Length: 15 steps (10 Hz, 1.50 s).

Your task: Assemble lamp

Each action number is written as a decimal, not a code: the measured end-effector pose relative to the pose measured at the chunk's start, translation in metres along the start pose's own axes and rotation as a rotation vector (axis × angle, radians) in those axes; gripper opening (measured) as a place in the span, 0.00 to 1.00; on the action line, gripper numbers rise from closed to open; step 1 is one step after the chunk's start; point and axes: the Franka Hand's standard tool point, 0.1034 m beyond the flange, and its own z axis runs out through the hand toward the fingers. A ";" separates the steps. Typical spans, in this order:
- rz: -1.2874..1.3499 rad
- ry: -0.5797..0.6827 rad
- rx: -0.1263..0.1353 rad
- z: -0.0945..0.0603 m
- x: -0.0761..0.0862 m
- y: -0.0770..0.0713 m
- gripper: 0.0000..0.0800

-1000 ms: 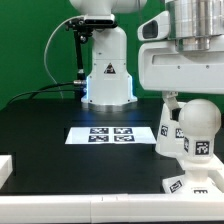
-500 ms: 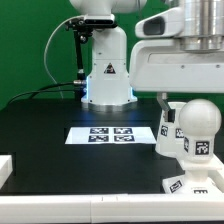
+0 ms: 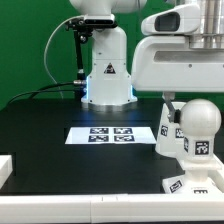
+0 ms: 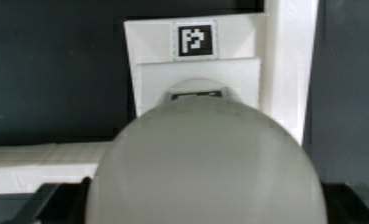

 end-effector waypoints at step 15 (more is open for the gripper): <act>1.622 -0.099 0.089 0.003 -0.002 0.010 0.72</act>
Offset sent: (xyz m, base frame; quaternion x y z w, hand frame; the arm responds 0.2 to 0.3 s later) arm -0.0022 -0.0089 0.0055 -0.1057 0.0244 0.3214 0.9407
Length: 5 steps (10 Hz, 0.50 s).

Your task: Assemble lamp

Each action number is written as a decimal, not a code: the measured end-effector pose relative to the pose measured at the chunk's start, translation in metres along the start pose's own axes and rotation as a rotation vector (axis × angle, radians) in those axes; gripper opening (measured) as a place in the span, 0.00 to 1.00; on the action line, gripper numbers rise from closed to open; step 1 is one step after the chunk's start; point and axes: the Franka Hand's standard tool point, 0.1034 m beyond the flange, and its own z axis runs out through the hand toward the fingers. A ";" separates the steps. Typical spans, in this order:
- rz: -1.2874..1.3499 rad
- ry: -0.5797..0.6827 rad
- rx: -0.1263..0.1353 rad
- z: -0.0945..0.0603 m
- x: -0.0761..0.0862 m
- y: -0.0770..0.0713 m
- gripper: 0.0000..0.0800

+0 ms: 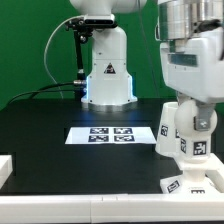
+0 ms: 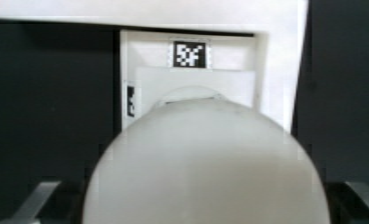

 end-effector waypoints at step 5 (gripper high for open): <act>0.328 -0.058 0.009 0.001 -0.003 -0.001 0.72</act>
Offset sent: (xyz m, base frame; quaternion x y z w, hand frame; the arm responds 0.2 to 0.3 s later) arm 0.0000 0.0000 0.0000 0.0000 0.0000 0.1296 0.9916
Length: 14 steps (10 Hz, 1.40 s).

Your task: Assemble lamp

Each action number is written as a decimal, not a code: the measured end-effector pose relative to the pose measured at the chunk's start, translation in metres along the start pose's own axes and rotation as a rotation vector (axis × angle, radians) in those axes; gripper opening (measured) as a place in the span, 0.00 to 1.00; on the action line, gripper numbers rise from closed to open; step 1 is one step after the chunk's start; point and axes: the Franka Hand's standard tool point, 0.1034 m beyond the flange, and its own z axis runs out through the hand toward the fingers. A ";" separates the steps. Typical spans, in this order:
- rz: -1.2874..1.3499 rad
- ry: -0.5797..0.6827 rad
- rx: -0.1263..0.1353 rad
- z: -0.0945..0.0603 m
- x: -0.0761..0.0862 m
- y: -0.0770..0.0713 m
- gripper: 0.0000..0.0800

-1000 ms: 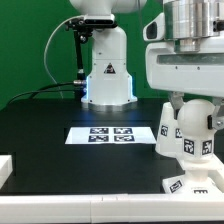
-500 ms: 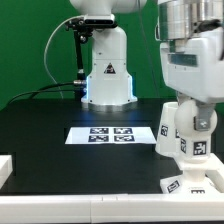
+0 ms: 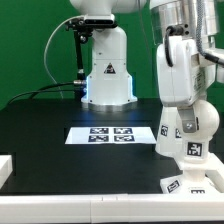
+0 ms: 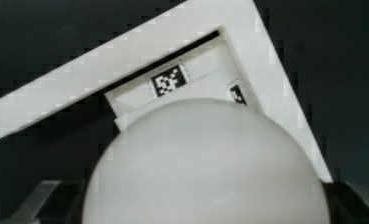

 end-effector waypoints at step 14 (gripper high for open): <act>-1.548 0.051 -0.081 0.005 -0.001 0.001 0.87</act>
Offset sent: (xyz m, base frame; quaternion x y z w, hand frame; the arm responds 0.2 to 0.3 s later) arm 0.0111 0.0157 0.0111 -0.0325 -0.0176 -0.3778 0.9252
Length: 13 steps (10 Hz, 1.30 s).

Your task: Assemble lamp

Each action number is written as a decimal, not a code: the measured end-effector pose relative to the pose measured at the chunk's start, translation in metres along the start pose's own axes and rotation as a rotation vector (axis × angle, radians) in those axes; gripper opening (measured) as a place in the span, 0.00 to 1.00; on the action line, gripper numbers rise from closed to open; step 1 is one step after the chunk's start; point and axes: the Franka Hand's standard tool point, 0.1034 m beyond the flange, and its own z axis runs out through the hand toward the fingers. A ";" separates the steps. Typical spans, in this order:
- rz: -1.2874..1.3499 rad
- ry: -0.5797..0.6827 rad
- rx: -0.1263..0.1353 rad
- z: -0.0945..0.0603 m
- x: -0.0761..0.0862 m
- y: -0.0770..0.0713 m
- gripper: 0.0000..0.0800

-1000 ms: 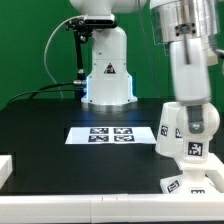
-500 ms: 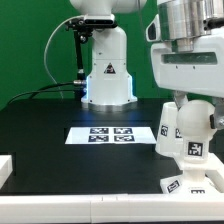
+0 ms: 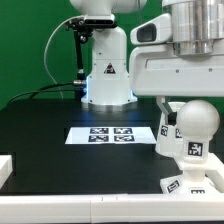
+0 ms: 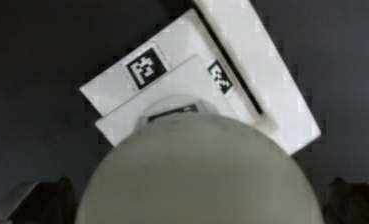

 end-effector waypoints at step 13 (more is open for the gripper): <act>1.069 -0.031 0.030 0.000 0.002 0.002 0.72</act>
Offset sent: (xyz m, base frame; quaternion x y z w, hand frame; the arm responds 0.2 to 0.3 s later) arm 0.0000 0.0000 0.0000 0.0000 0.0000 0.0650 0.9979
